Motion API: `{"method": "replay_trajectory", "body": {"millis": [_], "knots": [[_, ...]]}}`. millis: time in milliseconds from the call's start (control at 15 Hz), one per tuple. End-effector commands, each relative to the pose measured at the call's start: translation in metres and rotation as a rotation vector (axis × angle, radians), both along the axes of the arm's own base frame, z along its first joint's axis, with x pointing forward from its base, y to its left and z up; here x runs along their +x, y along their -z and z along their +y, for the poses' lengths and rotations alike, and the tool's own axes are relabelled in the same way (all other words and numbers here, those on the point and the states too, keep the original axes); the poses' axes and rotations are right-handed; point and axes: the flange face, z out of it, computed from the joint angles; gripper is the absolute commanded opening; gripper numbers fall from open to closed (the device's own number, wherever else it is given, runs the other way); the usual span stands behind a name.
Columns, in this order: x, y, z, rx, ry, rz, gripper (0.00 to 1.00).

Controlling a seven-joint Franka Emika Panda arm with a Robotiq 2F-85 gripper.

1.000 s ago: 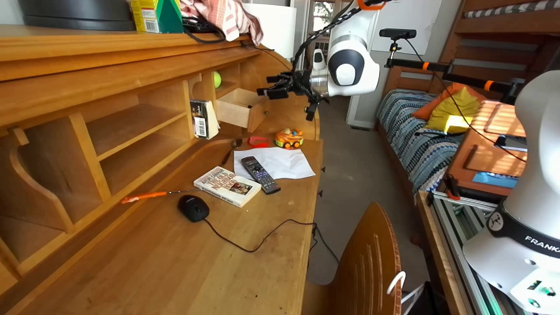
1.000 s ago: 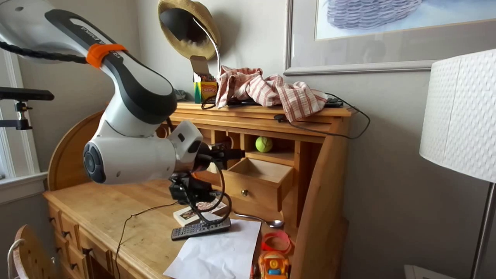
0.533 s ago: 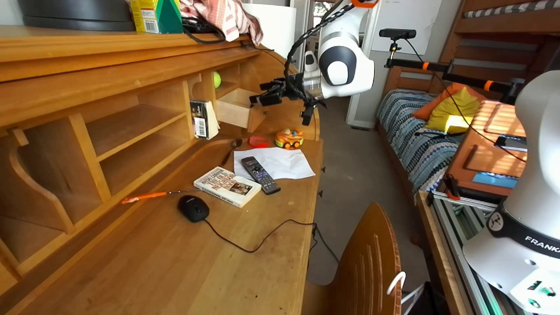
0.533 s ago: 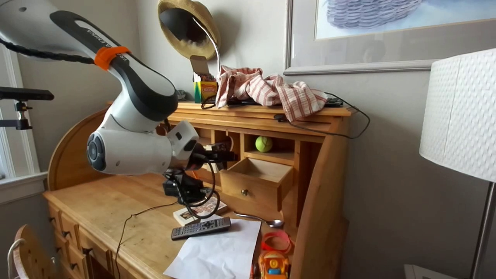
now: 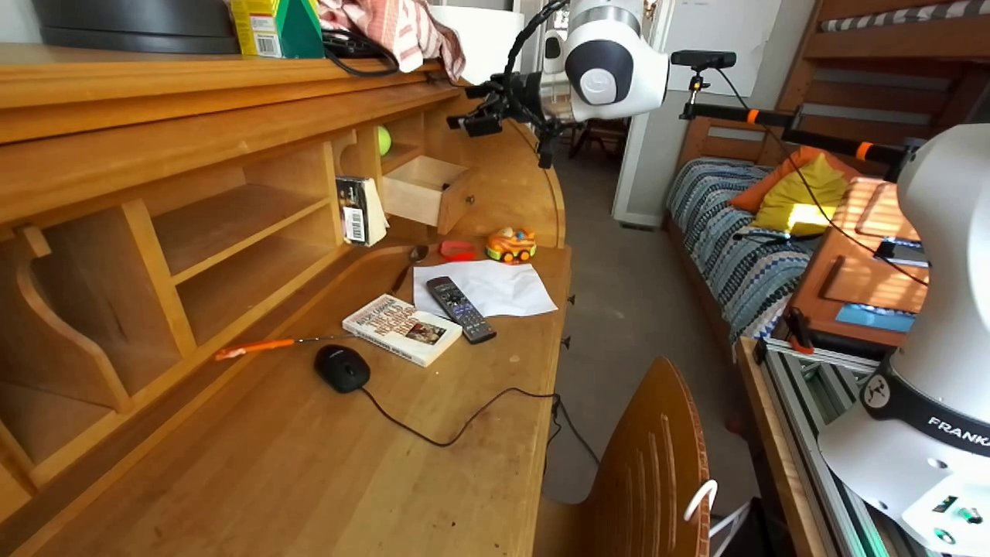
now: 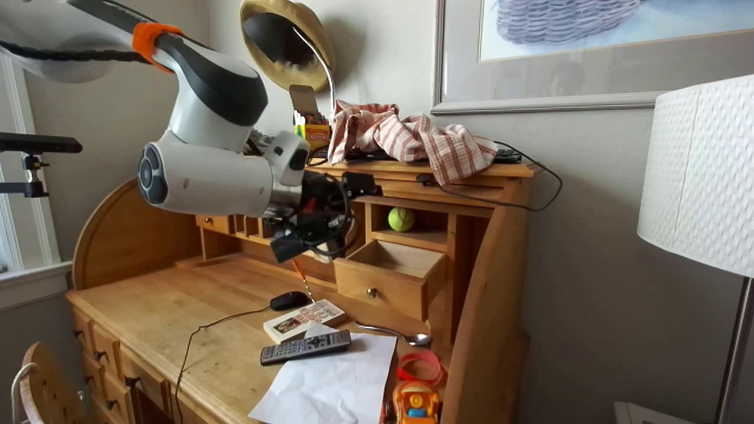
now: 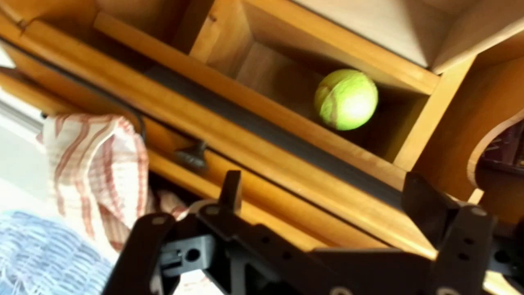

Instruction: Open the right drawer

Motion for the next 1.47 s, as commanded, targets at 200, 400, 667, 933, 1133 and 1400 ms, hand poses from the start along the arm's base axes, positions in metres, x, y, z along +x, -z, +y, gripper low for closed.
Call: {"method": "replay_trajectory", "body": {"millis": [200,400,667,933,1133,1400], "knots": [[-0.043,-0.039,0.006,-0.265,0.066,0.050,1.00],[-0.063,-0.042,0.014,-0.355,0.098,0.098,1.00],[-0.080,-0.023,0.031,-0.461,0.132,0.208,1.00],[-0.085,0.019,0.059,-0.526,0.102,0.328,1.00],[-0.087,0.092,0.096,-0.485,-0.020,0.451,1.00],[-0.095,0.179,0.139,-0.462,-0.125,0.667,1.00]]}}
